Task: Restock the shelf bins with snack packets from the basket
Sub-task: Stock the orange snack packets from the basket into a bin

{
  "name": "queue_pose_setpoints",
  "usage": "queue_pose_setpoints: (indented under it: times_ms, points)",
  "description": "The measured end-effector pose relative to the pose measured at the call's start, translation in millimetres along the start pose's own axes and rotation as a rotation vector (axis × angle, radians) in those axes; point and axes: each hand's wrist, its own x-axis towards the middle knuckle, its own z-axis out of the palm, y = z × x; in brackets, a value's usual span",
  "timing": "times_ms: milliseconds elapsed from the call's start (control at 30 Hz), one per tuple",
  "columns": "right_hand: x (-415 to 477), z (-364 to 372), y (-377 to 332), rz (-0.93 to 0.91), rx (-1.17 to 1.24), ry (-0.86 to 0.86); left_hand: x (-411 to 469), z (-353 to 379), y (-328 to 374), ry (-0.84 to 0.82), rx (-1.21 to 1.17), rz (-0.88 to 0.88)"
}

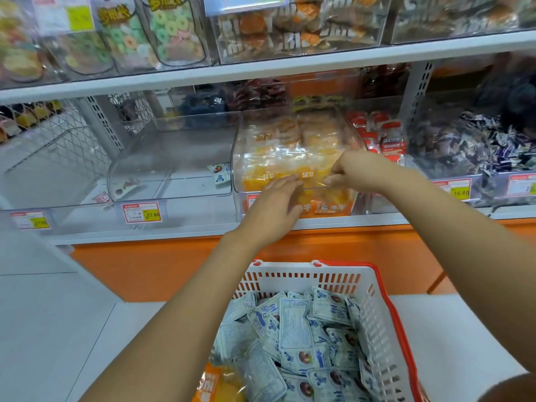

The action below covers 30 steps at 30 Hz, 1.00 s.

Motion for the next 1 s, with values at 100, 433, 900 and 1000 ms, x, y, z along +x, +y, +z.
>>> queue_pose_setpoints:
  times_ms: [100,433,900,1000]
  points:
    - [2,-2,-12,0.124,-0.062,0.002,-14,-3,0,0.050,-0.063,-0.021]
    - [-44,99,-52,-0.172,-0.123,0.354,-143,32,-91,-0.371,-0.007,-0.364]
    - [-110,278,-40,-0.108,-0.052,-0.649,-221,108,-135,-0.642,0.174,-0.454]
    - [-102,268,-47,-0.127,0.018,-0.618,-217,110,-136,-0.719,0.122,-0.464]
